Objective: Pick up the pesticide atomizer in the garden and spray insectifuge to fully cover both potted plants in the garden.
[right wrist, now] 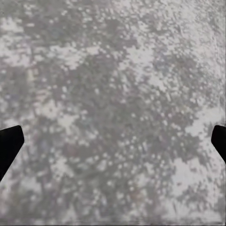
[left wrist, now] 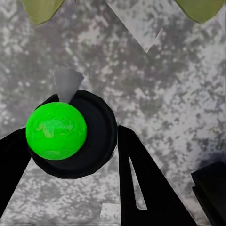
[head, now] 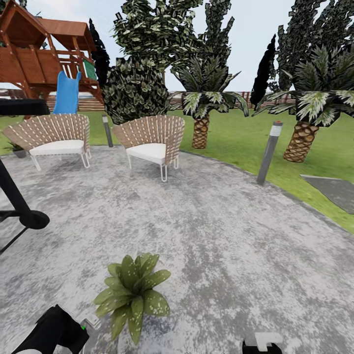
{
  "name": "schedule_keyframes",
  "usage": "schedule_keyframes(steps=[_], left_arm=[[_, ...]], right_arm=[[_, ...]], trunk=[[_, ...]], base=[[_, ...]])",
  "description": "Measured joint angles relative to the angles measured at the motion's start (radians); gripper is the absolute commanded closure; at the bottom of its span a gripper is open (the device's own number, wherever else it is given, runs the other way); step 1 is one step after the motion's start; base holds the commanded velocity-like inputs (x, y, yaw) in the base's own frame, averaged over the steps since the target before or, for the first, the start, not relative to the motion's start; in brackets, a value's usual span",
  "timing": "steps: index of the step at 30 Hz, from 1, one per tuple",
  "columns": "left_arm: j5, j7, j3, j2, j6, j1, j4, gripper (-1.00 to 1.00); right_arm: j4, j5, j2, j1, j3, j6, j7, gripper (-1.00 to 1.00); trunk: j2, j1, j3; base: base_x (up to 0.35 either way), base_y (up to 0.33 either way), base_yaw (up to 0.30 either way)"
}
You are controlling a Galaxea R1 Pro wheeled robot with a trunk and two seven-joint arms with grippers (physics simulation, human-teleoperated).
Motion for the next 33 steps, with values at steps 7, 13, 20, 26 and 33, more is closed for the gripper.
schedule_keyframes(steps=[7, 13, 20, 26, 33], left_arm=[[0.000, 0.000, 0.004, 0.004, 0.002, 0.000, -0.001, 1.00], [0.000, 0.000, 0.004, 0.004, 0.002, 0.000, -0.001, 1.00], [0.000, 0.001, -0.002, -0.020, -0.003, 0.000, -0.001, 1.00], [0.000, 0.001, -0.002, -0.028, -0.003, 0.000, -0.002, 1.00], [0.005, -0.009, 0.000, -0.030, -0.001, -0.002, -0.010, 1.00]], right_arm=[[0.000, -0.001, 0.000, 0.000, 0.000, 0.000, 0.000, -1.00], [0.001, 0.000, -0.001, 0.000, 0.000, -0.001, 0.001, -1.00], [0.004, 0.005, 0.013, 0.000, 0.003, -0.001, 0.001, -1.00], [0.003, 0.004, 0.012, 0.000, 0.003, 0.000, 0.002, -1.00], [0.002, 0.002, 0.012, 0.000, 0.002, 0.000, -0.002, -1.00]], trunk=[[0.000, 0.000, 0.000], [0.000, 0.000, 0.000], [0.000, 0.000, 0.000], [0.000, 0.000, 0.000], [0.000, 0.000, 0.000]], base=[[-0.002, 0.088, 0.000], [0.071, 0.179, 0.000], [0.001, 0.005, 0.000], [0.000, 0.000, 0.000], [0.000, 0.000, 0.000]])
